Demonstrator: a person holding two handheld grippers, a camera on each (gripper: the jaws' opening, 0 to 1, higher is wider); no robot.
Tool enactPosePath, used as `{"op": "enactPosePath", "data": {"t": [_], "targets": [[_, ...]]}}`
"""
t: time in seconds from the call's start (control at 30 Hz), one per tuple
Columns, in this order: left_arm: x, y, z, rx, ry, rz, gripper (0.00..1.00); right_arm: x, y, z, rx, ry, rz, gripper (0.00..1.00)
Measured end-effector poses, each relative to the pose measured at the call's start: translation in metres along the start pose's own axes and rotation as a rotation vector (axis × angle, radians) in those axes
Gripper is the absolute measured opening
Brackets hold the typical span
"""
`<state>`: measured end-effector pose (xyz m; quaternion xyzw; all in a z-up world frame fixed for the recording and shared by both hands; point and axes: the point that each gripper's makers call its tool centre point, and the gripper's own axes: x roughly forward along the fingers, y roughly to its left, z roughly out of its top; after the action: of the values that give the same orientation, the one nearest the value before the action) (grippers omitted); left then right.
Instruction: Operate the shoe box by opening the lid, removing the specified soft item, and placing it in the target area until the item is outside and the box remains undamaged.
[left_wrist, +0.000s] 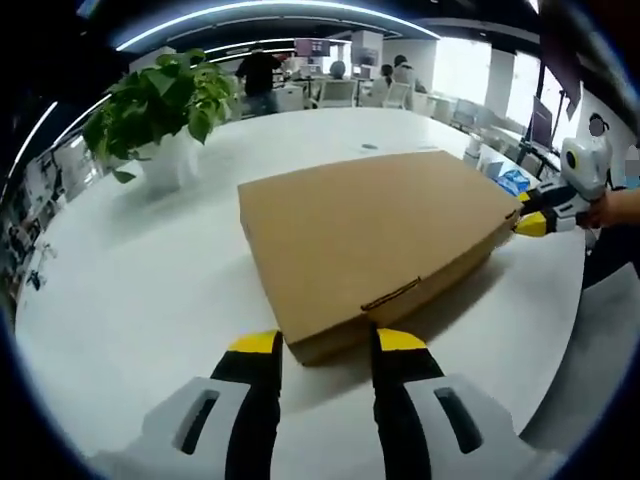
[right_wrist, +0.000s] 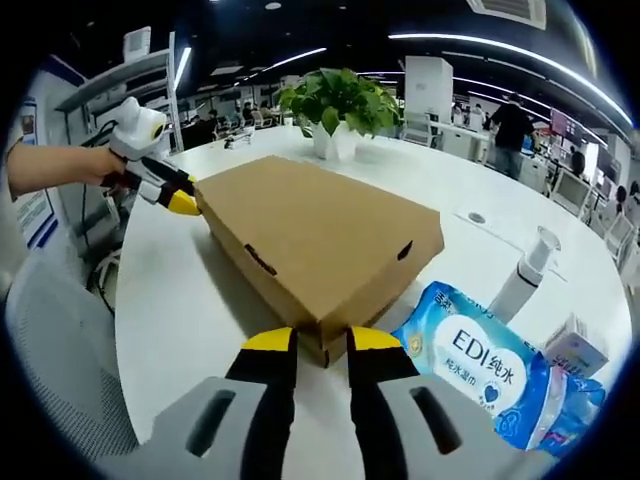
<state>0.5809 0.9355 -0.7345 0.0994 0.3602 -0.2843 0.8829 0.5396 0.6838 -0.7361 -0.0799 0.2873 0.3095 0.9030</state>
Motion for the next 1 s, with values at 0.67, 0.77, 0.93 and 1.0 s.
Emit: {"op": "enactPosePath", "data": {"t": [0.67, 0.77, 0.93, 1.0], "targets": [[0.01, 0.002, 0.007, -0.014, -0.002, 0.0, 0.35, 0.005, -0.01, 0.001, 0.011, 0.014, -0.01, 0.19], [0.008, -0.002, 0.006, -0.014, -0.002, 0.001, 0.36, 0.0, -0.012, 0.001, 0.012, 0.007, -0.025, 0.22], [-0.001, -0.008, 0.002, -0.012, -0.008, 0.007, 0.43, -0.017, -0.013, 0.005, -0.004, -0.009, -0.048, 0.25], [-0.007, -0.012, 0.0, -0.009, -0.012, 0.009, 0.44, -0.026, -0.014, 0.005, -0.007, -0.015, -0.065, 0.27]]}}
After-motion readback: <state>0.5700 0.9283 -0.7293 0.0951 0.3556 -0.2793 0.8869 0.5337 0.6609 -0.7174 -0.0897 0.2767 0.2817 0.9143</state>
